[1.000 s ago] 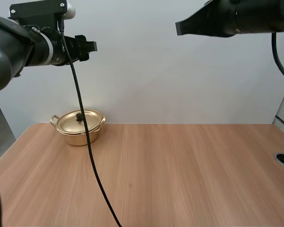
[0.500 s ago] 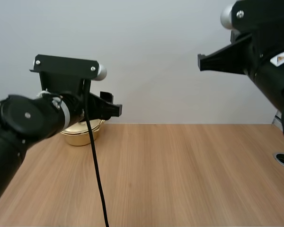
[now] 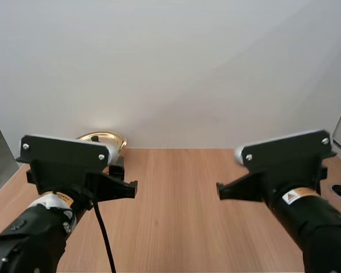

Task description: Open the pot, put the car inside, and close it

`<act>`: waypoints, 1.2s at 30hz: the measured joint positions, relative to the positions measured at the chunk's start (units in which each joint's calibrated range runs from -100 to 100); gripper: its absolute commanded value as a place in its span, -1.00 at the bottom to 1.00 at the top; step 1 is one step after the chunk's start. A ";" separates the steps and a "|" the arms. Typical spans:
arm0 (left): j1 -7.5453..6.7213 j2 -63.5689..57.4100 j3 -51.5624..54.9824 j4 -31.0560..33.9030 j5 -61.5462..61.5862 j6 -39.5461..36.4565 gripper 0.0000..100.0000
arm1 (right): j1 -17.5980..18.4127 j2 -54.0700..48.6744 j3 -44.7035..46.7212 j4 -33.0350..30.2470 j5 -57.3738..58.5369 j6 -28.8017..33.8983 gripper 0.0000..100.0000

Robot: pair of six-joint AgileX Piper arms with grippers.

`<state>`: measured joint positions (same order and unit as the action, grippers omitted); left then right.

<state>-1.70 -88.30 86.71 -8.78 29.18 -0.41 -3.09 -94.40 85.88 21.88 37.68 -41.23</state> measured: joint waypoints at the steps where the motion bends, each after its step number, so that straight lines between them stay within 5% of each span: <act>1: 0.20 -0.13 1.01 1.82 -0.08 -1.53 1.00 | 0.40 -1.15 1.72 -0.09 0.92 0.52 -1.00; 8: 1.24 -4.66 4.88 10.59 -0.17 -9.56 1.00 | 1.64 -5.60 10.00 -0.50 0.54 6.85 -1.00; 36: 1.42 -11.70 13.29 12.49 0.18 -15.12 1.00 | 0.11 -5.60 14.12 -2.40 -4.07 11.43 -1.00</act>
<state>-0.29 -100.00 100.00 3.70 29.35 -15.53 -2.98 -100.00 100.00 19.48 33.61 -29.80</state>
